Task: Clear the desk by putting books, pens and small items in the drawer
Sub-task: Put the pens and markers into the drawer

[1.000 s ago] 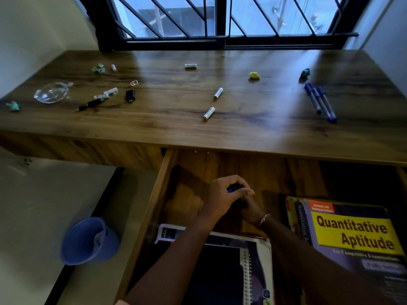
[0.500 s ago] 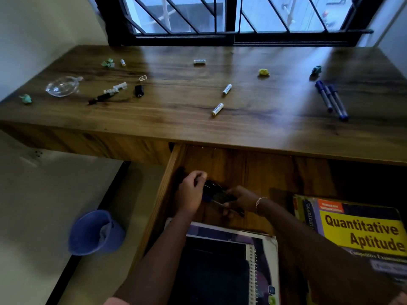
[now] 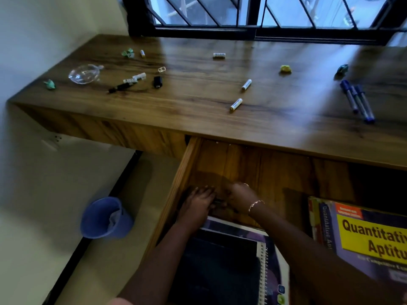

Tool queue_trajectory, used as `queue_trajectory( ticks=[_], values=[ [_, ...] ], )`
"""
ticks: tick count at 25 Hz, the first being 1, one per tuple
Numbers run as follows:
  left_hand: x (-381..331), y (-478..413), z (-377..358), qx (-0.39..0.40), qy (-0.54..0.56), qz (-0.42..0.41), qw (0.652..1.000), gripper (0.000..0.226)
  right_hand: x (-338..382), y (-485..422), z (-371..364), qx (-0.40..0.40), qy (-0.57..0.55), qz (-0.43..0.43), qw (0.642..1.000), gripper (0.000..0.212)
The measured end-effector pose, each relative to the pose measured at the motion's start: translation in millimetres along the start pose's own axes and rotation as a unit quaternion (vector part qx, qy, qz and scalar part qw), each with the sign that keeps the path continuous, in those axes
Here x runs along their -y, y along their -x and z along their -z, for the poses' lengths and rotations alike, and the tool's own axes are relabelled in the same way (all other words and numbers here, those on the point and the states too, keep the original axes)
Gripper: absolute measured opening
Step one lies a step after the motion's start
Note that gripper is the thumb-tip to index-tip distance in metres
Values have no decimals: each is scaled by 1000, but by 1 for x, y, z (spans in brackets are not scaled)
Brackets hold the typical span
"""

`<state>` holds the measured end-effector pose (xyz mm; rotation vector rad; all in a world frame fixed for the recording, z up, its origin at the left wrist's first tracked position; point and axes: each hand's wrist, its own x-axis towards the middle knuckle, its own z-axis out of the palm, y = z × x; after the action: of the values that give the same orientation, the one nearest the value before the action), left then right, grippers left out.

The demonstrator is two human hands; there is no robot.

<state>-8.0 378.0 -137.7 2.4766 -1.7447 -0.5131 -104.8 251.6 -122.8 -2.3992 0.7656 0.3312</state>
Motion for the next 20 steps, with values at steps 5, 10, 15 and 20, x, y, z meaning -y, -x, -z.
queue_trajectory(
  ticks=[5,10,15,20],
  values=[
    [0,2,1,0,-7,25,1000,51,-37,29,-12,-104,-191,-116,969,41],
    [-1,3,7,20,15,19,1000,50,-24,26,-29,-83,-221,-95,967,35],
    [1,2,11,69,-22,13,997,50,-26,30,-27,-122,-214,-107,963,31],
    [5,5,20,47,13,-5,999,57,-30,37,-31,-62,-126,-75,987,35]
  ],
)
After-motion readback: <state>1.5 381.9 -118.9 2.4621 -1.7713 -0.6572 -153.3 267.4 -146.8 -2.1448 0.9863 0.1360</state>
